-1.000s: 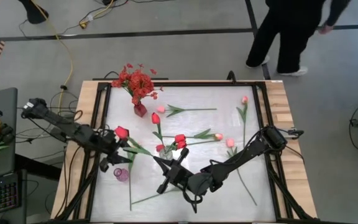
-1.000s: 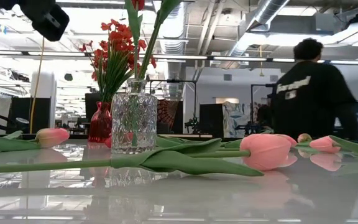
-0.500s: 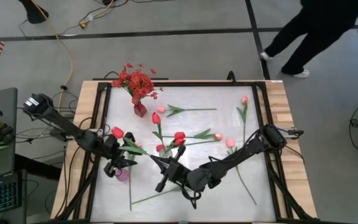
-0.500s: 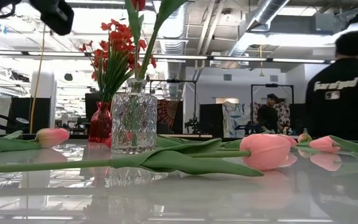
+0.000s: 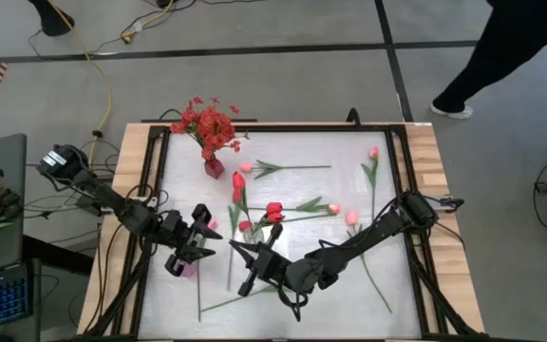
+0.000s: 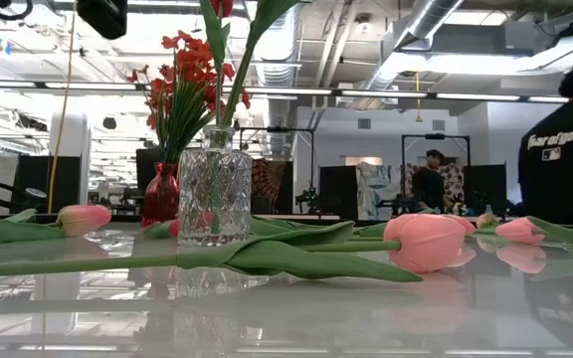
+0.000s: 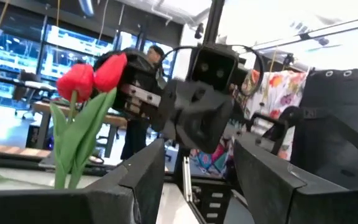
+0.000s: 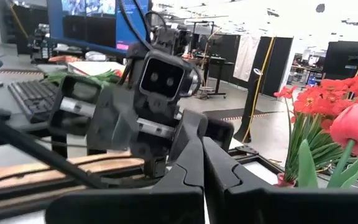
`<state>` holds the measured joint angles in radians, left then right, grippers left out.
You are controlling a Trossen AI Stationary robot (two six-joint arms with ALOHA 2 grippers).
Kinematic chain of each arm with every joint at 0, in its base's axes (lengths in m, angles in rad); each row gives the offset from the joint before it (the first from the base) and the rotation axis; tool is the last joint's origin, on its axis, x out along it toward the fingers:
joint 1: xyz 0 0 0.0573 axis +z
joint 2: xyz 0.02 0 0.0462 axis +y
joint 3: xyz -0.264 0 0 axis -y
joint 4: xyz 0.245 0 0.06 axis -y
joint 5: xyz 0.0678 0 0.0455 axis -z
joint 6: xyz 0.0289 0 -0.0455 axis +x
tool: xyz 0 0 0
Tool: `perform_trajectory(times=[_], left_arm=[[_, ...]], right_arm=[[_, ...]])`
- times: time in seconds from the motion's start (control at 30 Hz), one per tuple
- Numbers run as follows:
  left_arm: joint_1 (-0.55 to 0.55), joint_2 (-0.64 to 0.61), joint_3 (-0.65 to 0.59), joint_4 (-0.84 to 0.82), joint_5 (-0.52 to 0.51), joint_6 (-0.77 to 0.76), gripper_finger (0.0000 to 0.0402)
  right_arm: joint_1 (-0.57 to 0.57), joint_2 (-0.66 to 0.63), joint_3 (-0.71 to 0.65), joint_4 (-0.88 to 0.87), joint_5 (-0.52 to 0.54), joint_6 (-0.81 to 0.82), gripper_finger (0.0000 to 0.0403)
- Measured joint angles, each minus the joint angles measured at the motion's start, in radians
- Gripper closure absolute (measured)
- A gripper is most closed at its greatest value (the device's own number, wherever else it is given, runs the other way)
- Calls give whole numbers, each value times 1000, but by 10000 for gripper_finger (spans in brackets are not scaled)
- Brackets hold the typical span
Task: Sort flowers into vase by color
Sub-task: Put the red flower into the transparent vase
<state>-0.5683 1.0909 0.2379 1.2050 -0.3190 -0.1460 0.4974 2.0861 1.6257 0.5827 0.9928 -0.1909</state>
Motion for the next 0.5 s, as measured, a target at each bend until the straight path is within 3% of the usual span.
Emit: perform_trajectory(times=[0.13,0.33,0.5], left_arm=[[-20,-80,0,-93,-3,14,223],[-31,-271,0,-410,-50,-50,223],[-31,-383,117,-972,-154,-236,223]], right_arm=[[9,0,0,-78,-9,101,381],[18,0,0,-283,-125,330,379],[31,0,0,-387,-210,335,378]])
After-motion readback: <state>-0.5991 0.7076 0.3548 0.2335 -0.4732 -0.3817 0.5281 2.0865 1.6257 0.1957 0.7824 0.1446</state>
